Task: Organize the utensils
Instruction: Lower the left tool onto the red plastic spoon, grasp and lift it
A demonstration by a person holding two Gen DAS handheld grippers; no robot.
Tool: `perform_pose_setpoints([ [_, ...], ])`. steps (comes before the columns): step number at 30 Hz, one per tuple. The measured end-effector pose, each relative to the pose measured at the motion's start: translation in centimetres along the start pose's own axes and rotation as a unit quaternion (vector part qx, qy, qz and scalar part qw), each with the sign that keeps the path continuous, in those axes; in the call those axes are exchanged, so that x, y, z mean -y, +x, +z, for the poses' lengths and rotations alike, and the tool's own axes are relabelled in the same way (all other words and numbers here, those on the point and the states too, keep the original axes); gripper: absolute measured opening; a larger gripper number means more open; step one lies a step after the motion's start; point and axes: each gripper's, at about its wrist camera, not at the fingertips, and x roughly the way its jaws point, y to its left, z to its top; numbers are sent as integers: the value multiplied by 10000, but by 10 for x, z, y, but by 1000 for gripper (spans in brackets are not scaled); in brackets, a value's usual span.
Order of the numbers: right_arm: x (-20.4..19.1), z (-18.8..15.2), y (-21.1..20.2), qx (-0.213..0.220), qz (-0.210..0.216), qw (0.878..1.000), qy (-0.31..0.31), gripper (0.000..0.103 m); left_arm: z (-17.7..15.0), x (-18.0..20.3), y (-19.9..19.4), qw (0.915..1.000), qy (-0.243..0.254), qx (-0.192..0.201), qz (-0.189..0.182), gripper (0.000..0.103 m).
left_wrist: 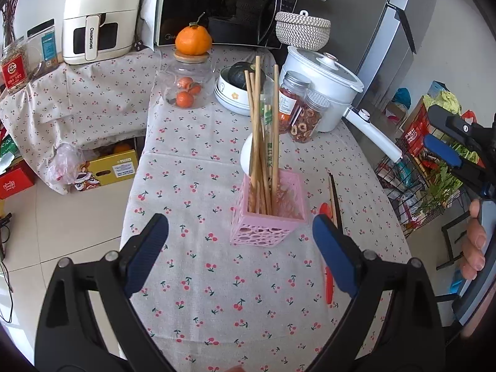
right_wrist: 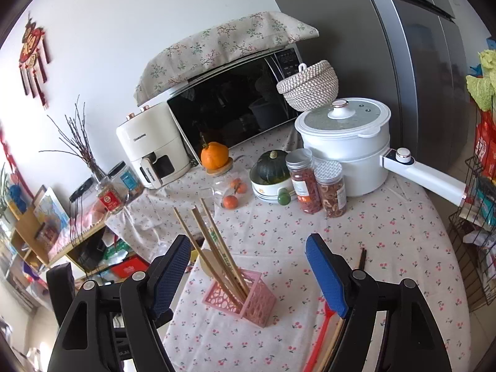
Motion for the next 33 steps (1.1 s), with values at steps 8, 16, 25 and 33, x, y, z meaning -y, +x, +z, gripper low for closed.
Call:
perform_pose_setpoints([
  [8,41,-19,-15,-407,-557,9976,-5,85,-15,30,12,9989,322,-351,-44,94],
  [16,86,-54,-21,-1126,-1083,9877,42,85,-35,72,32,9932,677,-920,-223,94],
  [25,139,-71,-27,-1487,-1429,9780,329,85,-36,118,67,9887,930,-1139,-279,93],
  [33,174,-76,-20,-1783,-1423,9706,771,85,-25,157,129,9831,984,-1529,-231,56],
])
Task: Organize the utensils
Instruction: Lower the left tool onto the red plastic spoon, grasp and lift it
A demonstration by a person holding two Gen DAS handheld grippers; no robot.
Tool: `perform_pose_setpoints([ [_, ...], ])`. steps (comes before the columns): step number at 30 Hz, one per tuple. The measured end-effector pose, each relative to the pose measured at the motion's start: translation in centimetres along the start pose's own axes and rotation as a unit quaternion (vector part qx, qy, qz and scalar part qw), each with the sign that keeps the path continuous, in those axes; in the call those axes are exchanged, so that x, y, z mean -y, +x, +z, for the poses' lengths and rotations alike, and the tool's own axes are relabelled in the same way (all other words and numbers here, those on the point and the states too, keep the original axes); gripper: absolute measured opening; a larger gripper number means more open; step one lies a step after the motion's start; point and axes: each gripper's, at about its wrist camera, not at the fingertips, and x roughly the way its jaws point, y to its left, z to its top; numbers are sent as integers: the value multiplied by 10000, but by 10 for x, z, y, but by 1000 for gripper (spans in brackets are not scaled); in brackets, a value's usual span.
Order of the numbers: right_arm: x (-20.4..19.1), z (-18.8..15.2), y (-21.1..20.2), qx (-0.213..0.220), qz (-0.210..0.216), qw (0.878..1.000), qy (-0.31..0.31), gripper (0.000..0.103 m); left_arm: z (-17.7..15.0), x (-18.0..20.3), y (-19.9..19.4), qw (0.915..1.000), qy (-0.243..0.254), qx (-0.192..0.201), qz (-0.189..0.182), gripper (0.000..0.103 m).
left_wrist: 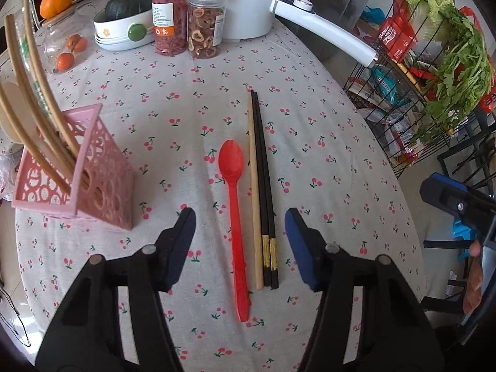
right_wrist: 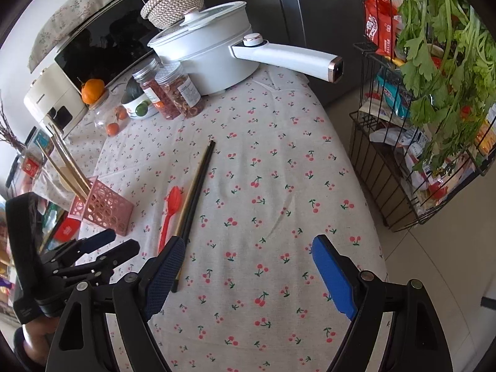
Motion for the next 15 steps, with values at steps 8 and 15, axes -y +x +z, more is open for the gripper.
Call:
perform_pose_setpoints([
  [8,15,9,-1,-23,126,9996,236,85,27,7,48,9984,-79,-266,491,43],
  [15,26,12,-1,-31,135,9990,413,85,31,5,68,9965,-156,-384,720,38],
])
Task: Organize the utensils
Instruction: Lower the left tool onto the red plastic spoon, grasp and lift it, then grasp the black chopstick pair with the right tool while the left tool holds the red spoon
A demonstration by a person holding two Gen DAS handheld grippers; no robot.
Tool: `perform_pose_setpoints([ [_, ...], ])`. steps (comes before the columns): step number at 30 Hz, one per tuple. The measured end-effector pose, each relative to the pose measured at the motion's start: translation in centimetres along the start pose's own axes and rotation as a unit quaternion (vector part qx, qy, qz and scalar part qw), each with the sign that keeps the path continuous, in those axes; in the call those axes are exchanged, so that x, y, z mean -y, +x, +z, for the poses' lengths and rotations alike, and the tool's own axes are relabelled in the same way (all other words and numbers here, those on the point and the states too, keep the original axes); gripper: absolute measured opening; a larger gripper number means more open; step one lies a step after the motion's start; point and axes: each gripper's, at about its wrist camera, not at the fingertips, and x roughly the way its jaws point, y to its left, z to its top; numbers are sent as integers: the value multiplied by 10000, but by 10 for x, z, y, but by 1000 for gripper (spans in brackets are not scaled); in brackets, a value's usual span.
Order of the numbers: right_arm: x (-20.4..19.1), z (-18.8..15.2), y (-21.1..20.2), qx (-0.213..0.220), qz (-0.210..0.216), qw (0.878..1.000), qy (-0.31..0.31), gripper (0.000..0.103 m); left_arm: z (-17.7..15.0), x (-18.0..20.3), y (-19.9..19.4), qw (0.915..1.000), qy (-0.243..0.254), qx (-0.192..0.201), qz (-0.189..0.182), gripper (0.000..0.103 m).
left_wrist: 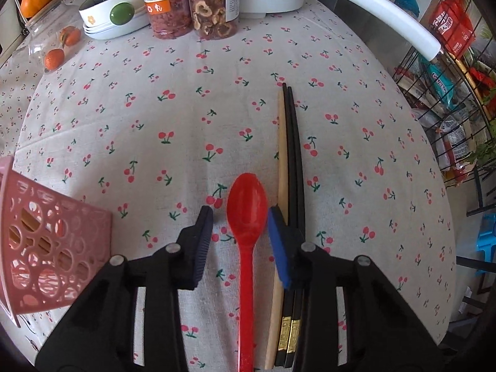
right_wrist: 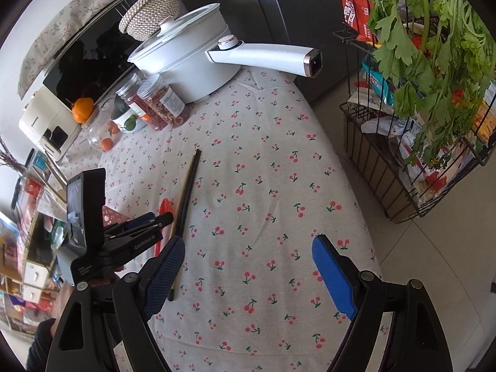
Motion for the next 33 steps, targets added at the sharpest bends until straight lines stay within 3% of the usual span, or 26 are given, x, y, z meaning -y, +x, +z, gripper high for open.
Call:
perform_pose_setpoints([
  [3,2,0,0,-15,-11,10000,47,85,3,3,2,9999,72,67,99,36],
  [5,2,-1,0,-30,-25,10000,33,85,5,7,2,9998,136,77,94,29],
  [8,0,-3,0,-42,-63,10000,-17,85,4,13,-2,9998,179,81,41,28],
  [14,-5,-3,0,-11,-116,9999,0,85,-20,9,-49,9974,461,490,-244,28],
  [24,-36,-7,19,-183,-224,9992,-258,85,-61,-25,-131,9871,790,1248,-613,28],
  [30,-57,-9,44,-383,-386,9974,-472,85,-83,-54,-151,9796,796,1752,-579,28],
  [33,-66,-9,57,-484,-464,9964,-527,85,-84,-63,-151,9798,687,1744,-702,28],
])
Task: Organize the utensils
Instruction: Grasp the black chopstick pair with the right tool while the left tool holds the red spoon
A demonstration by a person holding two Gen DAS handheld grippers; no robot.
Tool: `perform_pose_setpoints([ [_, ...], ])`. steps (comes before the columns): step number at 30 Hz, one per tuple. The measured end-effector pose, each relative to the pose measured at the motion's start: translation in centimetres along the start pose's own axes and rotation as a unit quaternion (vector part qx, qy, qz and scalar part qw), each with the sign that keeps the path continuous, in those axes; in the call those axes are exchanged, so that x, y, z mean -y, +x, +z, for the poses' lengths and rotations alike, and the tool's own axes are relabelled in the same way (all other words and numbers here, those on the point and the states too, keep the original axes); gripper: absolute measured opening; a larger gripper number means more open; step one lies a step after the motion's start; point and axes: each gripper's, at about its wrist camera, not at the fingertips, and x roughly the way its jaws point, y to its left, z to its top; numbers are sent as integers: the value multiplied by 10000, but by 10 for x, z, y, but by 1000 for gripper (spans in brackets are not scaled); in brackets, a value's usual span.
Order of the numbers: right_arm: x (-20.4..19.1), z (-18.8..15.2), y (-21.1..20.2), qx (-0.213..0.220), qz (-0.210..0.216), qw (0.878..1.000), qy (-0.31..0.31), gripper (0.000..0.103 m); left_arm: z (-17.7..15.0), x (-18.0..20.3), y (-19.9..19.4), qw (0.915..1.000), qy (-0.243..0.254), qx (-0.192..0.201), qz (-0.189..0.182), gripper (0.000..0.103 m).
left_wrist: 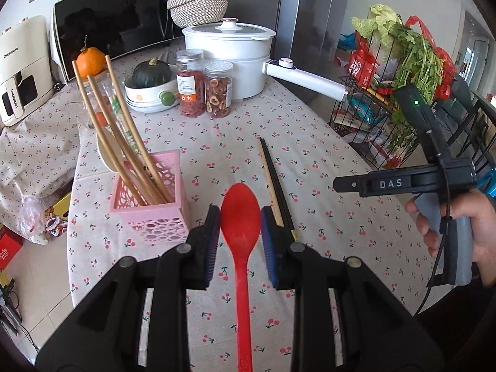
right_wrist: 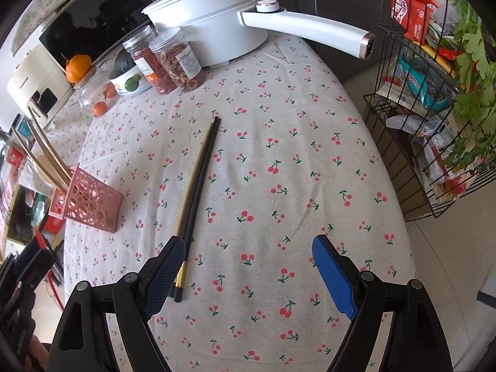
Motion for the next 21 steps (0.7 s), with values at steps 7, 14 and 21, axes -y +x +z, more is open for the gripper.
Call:
perform_pose_setpoints([
  [7,-12,13,24,-159,-90,9998,37,85,-9,-10,-13,10000,-21,76,-54,28],
  [14,-21,27,50,-296,-139,9993,181,85,-12,-17,-20,9999,-70,58,-142,28],
  [21,-24,47,72,-193,-409,9987,227,85,-11,-14,-20,9994,-88,-52,-328,28],
])
